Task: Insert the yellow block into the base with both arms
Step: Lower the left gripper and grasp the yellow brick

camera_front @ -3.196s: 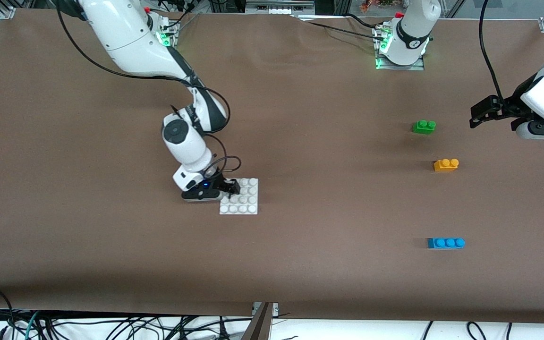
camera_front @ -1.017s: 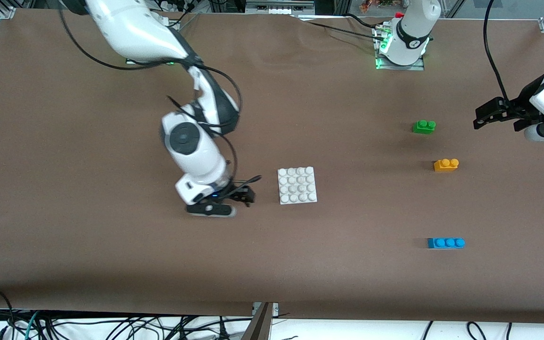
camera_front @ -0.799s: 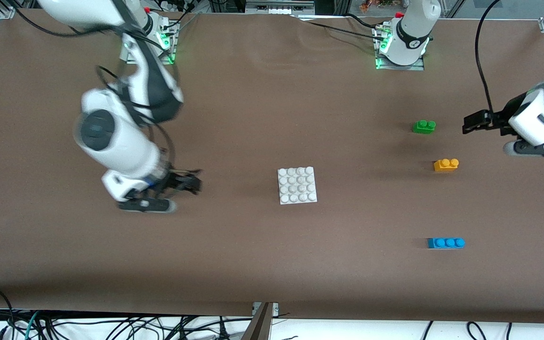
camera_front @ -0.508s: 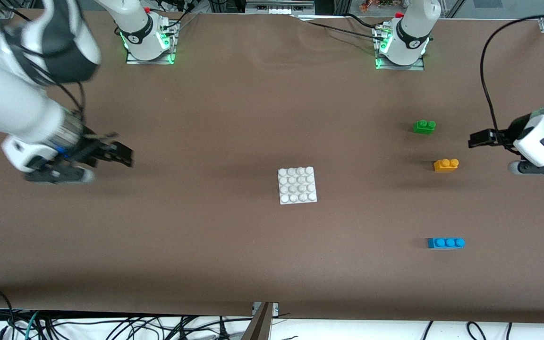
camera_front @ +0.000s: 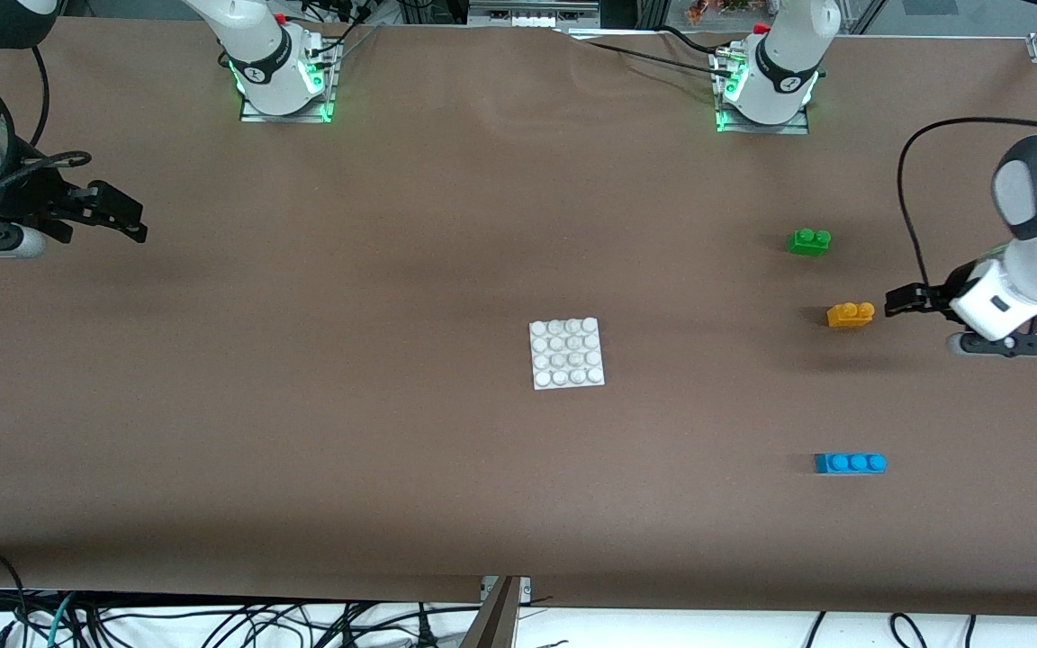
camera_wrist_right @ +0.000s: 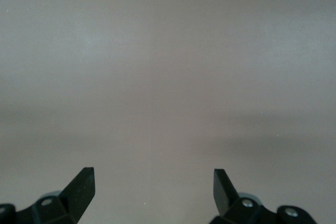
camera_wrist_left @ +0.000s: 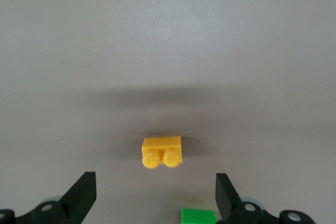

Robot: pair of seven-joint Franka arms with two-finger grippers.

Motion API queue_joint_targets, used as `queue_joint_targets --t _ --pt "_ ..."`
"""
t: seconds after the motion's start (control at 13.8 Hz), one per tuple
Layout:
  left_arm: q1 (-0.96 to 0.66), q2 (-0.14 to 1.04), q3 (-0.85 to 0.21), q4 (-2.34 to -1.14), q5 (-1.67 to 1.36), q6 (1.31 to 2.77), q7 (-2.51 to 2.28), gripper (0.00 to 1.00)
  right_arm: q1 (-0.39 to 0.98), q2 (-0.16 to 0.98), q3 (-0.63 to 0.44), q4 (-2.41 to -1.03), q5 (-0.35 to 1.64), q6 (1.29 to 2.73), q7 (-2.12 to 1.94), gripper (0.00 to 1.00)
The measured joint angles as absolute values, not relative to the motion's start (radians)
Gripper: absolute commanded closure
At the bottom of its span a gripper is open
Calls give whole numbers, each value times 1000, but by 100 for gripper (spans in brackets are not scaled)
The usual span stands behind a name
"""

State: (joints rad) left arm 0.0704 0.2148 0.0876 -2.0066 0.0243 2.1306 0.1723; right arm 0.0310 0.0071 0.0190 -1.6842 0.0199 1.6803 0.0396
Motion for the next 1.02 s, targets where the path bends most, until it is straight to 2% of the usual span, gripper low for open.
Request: queue_joint_targets --t 0.22,0.36,1.02 --pt "73 218 88 -2189 56 2359 178 0 31 8 19 -1688 13 1680 40 0" --pt "74 227 88 -2251 58 2434 182 0 31 9 19 -1684 6 1681 40 0" --pt "79 335 87 -2273 79 2540 184 0 37 60 26 -1635 -60 1667 40 0"
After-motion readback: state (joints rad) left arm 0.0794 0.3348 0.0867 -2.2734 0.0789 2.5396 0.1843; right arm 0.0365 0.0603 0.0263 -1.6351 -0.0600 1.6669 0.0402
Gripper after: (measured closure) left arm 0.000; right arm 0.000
